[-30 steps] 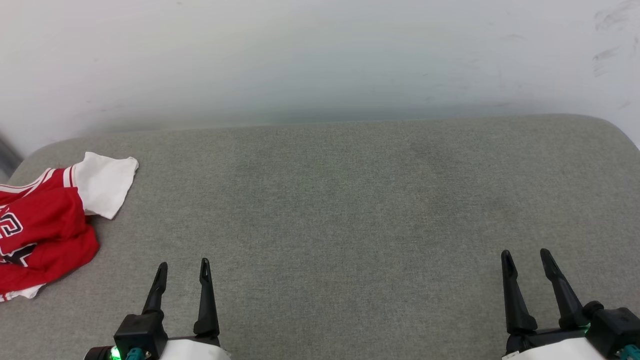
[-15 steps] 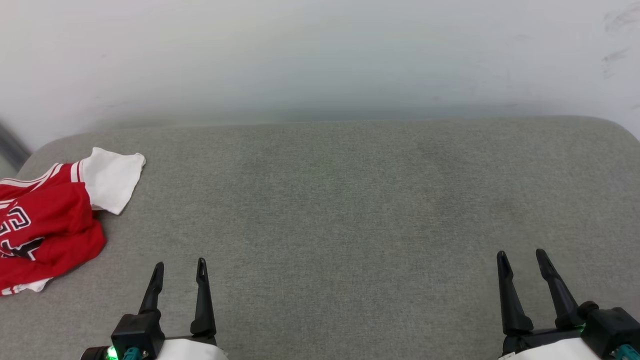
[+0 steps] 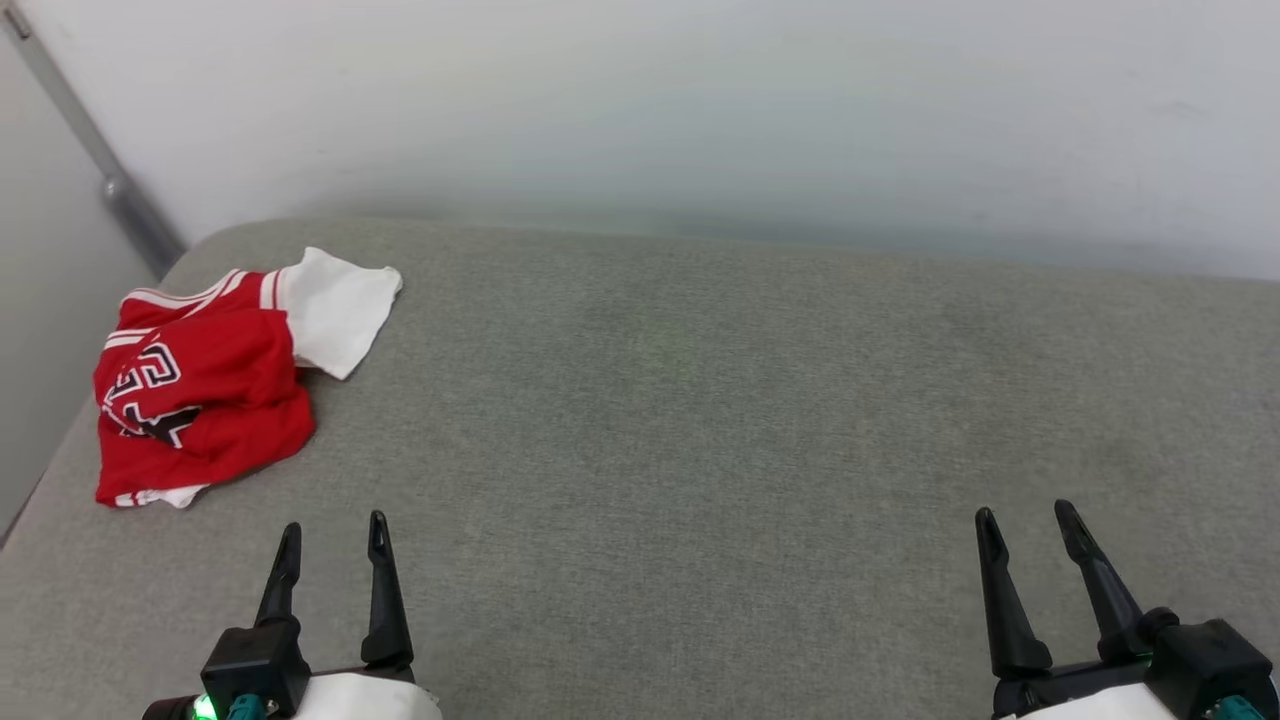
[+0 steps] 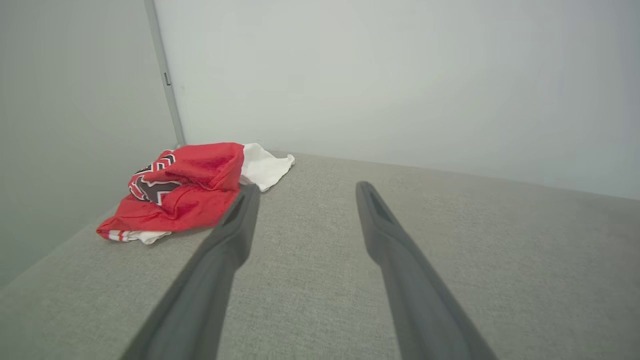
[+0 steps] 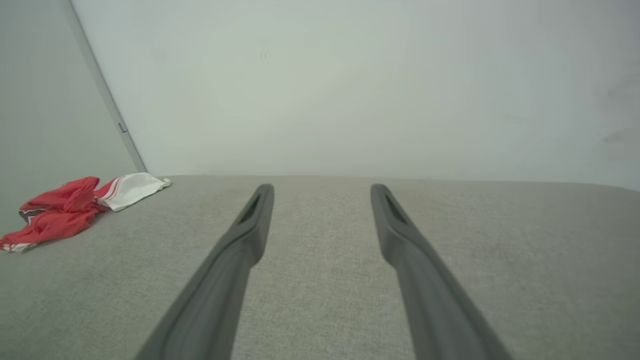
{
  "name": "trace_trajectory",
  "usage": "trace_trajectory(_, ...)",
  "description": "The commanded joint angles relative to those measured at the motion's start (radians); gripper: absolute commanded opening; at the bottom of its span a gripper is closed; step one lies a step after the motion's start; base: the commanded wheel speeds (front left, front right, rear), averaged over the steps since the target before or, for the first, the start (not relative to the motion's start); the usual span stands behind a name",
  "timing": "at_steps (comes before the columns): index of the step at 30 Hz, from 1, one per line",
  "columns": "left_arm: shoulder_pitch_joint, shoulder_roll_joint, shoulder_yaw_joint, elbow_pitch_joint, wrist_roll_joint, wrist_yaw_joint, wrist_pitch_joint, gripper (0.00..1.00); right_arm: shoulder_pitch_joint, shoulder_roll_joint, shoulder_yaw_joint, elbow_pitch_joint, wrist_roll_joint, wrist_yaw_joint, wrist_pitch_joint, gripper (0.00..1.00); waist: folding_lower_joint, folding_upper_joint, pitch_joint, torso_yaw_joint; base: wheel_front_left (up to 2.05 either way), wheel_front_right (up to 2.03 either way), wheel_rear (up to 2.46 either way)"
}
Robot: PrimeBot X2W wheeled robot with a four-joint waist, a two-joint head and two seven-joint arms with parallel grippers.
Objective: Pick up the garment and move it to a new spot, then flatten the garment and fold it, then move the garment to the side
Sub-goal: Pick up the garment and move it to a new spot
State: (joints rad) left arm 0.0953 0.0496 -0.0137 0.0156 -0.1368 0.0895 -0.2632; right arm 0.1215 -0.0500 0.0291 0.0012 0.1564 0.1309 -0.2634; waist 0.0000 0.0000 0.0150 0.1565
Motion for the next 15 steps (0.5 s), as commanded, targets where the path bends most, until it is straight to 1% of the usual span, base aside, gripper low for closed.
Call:
trace_trajectory(1,0.0,0.001,0.005,-0.005,-0.003,0.008,-0.002,1.0,0.001,0.0,0.0,-0.006,-0.005,0.0,-0.002,1.0,0.0,0.0,0.002,0.04,0.0,0.0,0.0)
trace_trajectory(14,-0.001,0.001,0.035,-0.006,-0.014,0.022,-0.002,1.0,0.007,0.0,0.016,-0.018,-0.037,0.0,-0.002,1.0,0.0,0.0,0.006,0.208,0.0,0.0,0.0)
trace_trajectory(15,-0.001,0.001,0.035,-0.006,-0.014,0.022,-0.002,1.0,0.007,0.0,0.016,-0.018,-0.037,0.0,-0.002,1.0,0.0,0.0,0.006,0.208,0.0,0.0,0.0)
